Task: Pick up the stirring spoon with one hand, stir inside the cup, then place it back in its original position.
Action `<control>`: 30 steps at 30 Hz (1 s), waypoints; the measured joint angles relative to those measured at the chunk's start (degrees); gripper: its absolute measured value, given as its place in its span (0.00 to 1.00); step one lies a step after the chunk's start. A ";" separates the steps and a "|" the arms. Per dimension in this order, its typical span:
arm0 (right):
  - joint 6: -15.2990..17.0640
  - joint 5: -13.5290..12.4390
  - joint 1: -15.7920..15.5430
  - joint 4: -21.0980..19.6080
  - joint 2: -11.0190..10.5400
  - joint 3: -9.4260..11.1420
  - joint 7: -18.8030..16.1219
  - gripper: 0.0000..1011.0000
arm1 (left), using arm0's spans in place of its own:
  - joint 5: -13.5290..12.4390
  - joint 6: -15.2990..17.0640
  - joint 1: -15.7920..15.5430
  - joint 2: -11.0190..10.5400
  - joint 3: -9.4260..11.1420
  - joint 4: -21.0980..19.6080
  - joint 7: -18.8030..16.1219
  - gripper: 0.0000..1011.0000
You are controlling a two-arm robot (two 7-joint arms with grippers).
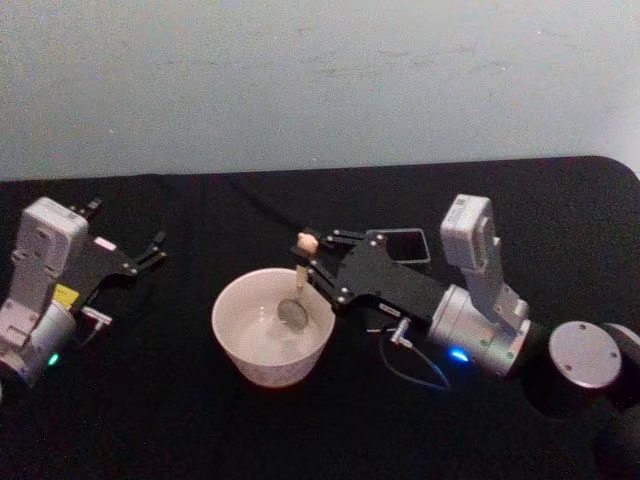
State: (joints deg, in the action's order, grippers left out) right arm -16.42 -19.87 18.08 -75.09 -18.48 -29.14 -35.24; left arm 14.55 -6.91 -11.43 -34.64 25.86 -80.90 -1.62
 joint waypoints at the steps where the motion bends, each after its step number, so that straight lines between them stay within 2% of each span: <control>1: 0.00 -0.13 -0.24 -0.32 -0.25 0.13 -0.08 0.21 | 0.00 0.00 0.00 0.00 0.00 0.00 0.00 0.99; 8: 0.36 -1.62 -2.75 -3.83 -2.48 0.58 -1.63 0.21 | 0.00 0.00 0.00 0.00 0.00 0.00 0.00 0.99; 15: 0.59 -2.08 -4.12 -5.71 -3.31 -0.58 -2.85 0.21 | 0.00 0.00 0.00 0.00 0.00 0.00 0.00 0.99; 22: 0.73 -1.76 -3.28 -5.02 -1.95 -1.91 -2.77 0.21 | 0.00 0.00 0.00 0.00 0.00 0.00 0.00 0.99; 30: 0.38 -0.26 -0.52 -1.57 0.72 -3.05 -1.66 0.21 | 0.00 0.00 0.00 0.00 0.00 0.00 0.00 0.99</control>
State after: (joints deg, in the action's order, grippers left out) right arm -16.04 -20.13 17.56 -76.66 -17.76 -32.19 -36.90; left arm 14.55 -6.91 -11.43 -34.65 25.86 -80.90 -1.62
